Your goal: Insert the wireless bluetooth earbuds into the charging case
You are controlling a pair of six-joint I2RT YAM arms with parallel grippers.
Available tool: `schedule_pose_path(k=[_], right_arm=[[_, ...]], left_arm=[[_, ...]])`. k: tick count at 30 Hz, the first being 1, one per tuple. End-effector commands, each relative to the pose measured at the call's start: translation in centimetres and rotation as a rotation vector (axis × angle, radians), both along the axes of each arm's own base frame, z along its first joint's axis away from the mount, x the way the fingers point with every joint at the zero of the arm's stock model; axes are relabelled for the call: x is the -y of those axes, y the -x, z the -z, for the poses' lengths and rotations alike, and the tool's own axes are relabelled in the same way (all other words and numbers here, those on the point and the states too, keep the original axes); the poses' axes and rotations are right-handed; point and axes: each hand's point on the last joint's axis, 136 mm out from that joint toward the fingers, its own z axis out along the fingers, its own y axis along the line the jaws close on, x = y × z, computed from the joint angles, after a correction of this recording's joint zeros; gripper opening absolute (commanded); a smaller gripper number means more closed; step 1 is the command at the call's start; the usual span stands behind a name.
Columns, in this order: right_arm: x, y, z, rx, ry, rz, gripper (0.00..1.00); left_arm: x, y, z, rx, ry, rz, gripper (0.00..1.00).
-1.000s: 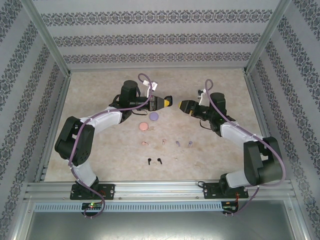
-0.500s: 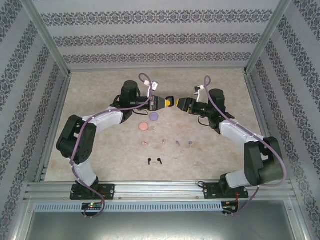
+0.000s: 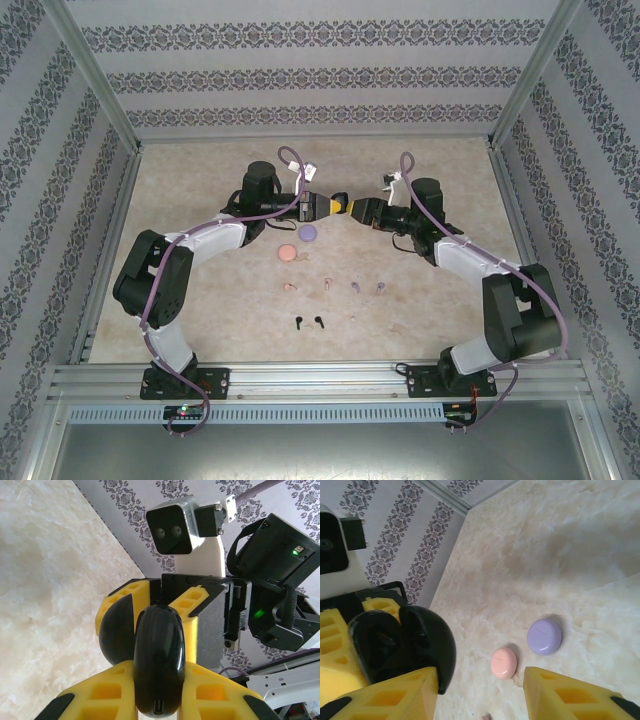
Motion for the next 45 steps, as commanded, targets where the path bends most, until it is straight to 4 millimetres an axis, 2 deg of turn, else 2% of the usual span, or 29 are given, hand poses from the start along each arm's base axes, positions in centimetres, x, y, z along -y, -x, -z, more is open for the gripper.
schedule_pose_path(k=[1, 10, 20, 26, 38, 39, 40, 45], right_arm=[[-0.7, -0.4, -0.8, 0.042, 0.003, -0.03, 0.48], [-1.1, -0.8, -1.4, 0.049, -0.005, -0.048, 0.45], [-1.6, -0.6, -1.0, 0.041, -0.005, -0.076, 0.3], [-2.5, -0.4, -1.2, 0.043, -0.002, -0.107, 0.29], [-2.1, -0.7, -1.1, 0.036, 0.016, -0.087, 0.05], [-2.0, -0.8, -1.1, 0.033, 0.02, -0.085, 0.03], [-1.9, -0.9, -1.2, 0.03, 0.025, -0.081, 0.01], [-1.5, -1.2, -0.9, 0.008, 0.077, -0.064, 0.0]], left_arm=[[0.9, 0.2, -1.6, 0.051, 0.033, 0.039, 0.0], [1.3, 0.5, -1.1, 0.045, 0.025, 0.049, 0.0], [1.6, 0.5, -1.1, 0.044, 0.027, 0.051, 0.0], [1.8, 0.3, -0.9, 0.037, 0.027, 0.049, 0.0], [1.8, 0.2, -0.7, 0.033, 0.018, 0.036, 0.0], [1.8, 0.1, -0.6, 0.031, 0.013, 0.028, 0.01], [1.8, 0.0, -0.4, 0.028, 0.007, 0.021, 0.07], [1.3, -0.6, -0.6, 0.041, -0.016, -0.029, 0.49]])
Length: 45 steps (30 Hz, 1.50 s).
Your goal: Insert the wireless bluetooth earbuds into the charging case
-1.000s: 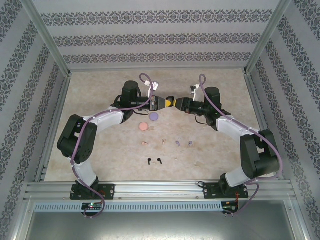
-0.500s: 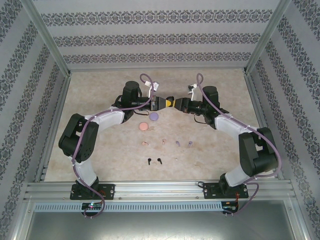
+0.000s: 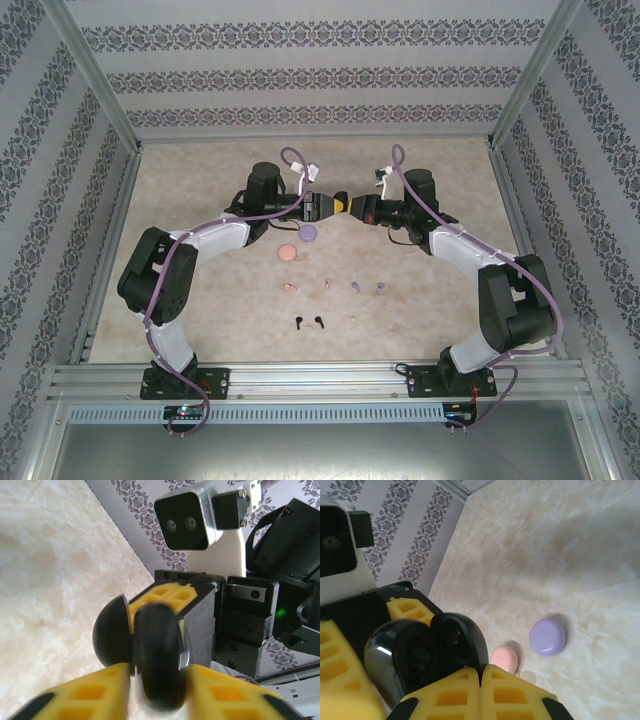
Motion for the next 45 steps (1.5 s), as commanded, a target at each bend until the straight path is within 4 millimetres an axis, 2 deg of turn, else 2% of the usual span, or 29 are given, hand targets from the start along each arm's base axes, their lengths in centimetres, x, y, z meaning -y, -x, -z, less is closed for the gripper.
schedule_pose_path(k=[1, 4, 8, 14, 17, 21, 25, 30, 45], right_arm=[[-0.1, -0.5, -0.5, 0.026, 0.049, -0.005, 0.0], [0.4, -0.7, -0.2, 0.018, 0.096, 0.002, 0.0], [1.3, -0.9, -0.4, 0.035, 0.145, 0.004, 0.0], [2.3, -0.4, -0.5, 0.101, 0.27, -0.017, 0.0], [2.9, -0.1, -0.2, 0.14, 0.364, -0.038, 0.0], [3.3, 0.4, 0.1, 0.217, 0.475, -0.093, 0.0], [2.7, 1.3, 0.4, 0.261, 0.533, -0.162, 0.0], [1.7, 2.1, -0.2, 0.285, 0.527, -0.216, 0.0], [-0.6, 2.8, -1.1, 0.314, 0.484, -0.247, 0.0]], left_arm=[[0.5, 0.1, -1.8, 0.066, -0.008, -0.001, 0.53], [-0.3, 0.0, -2.6, 0.1, -0.05, -0.021, 0.64], [-1.9, 0.4, -4.3, 0.161, -0.167, -0.02, 0.72], [-3.7, 1.8, -5.8, 0.218, -0.363, 0.05, 0.78], [-4.4, 2.0, -5.9, 0.232, -0.444, 0.089, 0.79], [-4.4, 2.2, -5.4, 0.219, -0.497, 0.164, 0.78], [-3.7, 2.4, -3.9, 0.157, -0.49, 0.249, 0.72], [-3.1, 2.6, -2.3, 0.11, -0.475, 0.309, 0.62], [-1.8, 2.9, 0.1, 0.042, -0.417, 0.375, 0.56]])
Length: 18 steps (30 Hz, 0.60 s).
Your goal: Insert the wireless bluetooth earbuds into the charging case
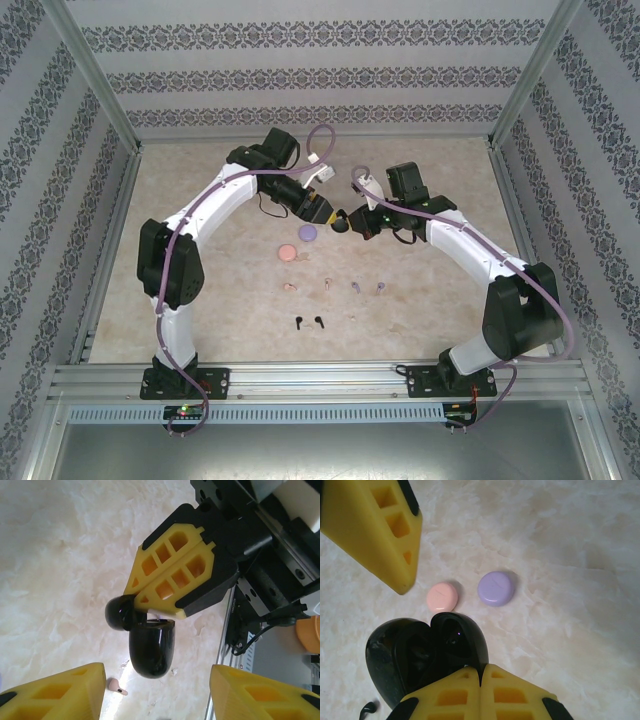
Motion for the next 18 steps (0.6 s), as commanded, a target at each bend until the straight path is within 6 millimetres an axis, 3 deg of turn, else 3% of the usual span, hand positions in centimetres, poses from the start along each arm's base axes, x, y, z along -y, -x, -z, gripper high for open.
schedule_pose_path(k=[1, 11, 18], right_arm=[[-0.9, -0.3, -2.7, 0.063, -0.039, -0.023, 0.0], [-1.9, -0.4, -3.9, 0.074, -0.084, -0.034, 0.0], [-2.3, -0.5, -3.9, 0.071, -0.082, -0.038, 0.0]], left_arm=[[0.4, 0.2, 0.1, -0.019, 0.033, 0.038, 0.56], [1.2, 0.4, 0.6, -0.05, 0.061, 0.059, 0.55], [1.6, 0.5, 0.7, -0.06, 0.077, 0.072, 0.47]])
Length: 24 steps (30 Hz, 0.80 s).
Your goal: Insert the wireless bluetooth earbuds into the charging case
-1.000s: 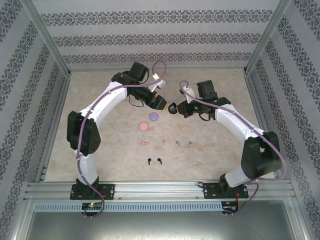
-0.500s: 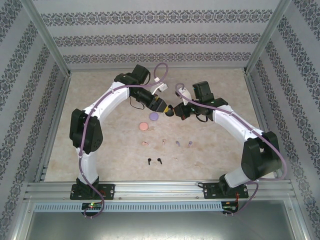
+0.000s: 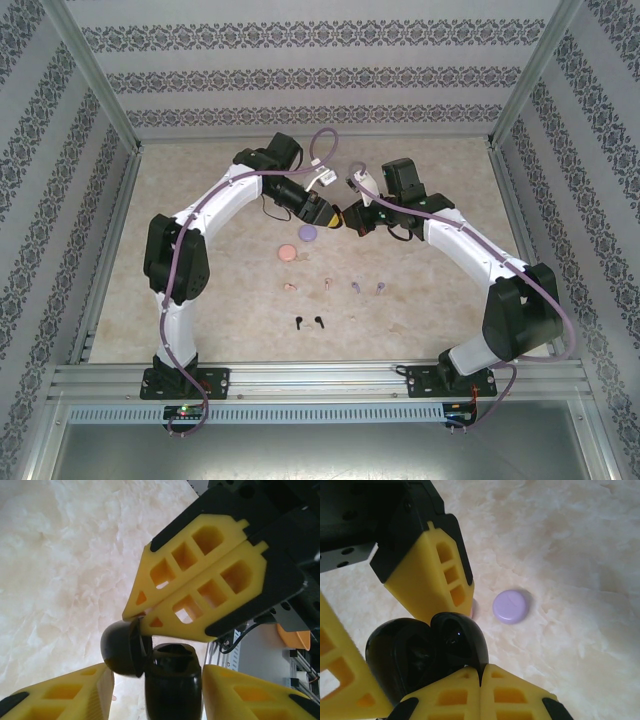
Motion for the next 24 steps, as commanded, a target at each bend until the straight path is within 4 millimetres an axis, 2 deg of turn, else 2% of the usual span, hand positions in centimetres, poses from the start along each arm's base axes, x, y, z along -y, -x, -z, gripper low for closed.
schedule_pose_path(k=[1, 11, 15, 16, 17, 18, 19, 24], right_arm=[[-0.8, -0.3, -2.1, 0.042, -0.039, -0.016, 0.0], [-0.9, -0.6, -1.9, 0.041, -0.035, -0.012, 0.0], [-0.8, -0.8, -1.8, 0.043, -0.028, 0.002, 0.0], [-0.6, -0.9, -2.0, 0.045, -0.027, 0.01, 0.04], [-0.5, -1.0, -2.1, 0.048, -0.026, 0.022, 0.12], [-0.3, -1.1, -2.4, 0.046, -0.031, 0.04, 0.27], [0.0, -1.1, -2.8, 0.047, -0.038, 0.052, 0.38], [2.1, 0.0, -4.8, 0.052, -0.085, 0.145, 0.69]], left_arm=[[0.8, 0.2, -0.5, 0.01, 0.037, 0.038, 0.45], [0.8, 0.2, -0.4, 0.006, 0.042, 0.045, 0.27], [0.8, 0.2, -0.4, 0.009, 0.045, 0.046, 0.11], [0.8, 0.2, -0.4, 0.008, 0.046, 0.047, 0.05], [0.8, 0.1, -0.4, 0.01, 0.047, 0.046, 0.0], [0.8, 0.1, -0.5, 0.014, 0.049, 0.043, 0.0], [0.7, 0.0, -0.5, 0.016, 0.049, 0.037, 0.0], [-1.1, -1.7, -1.4, 0.059, 0.089, -0.058, 0.0]])
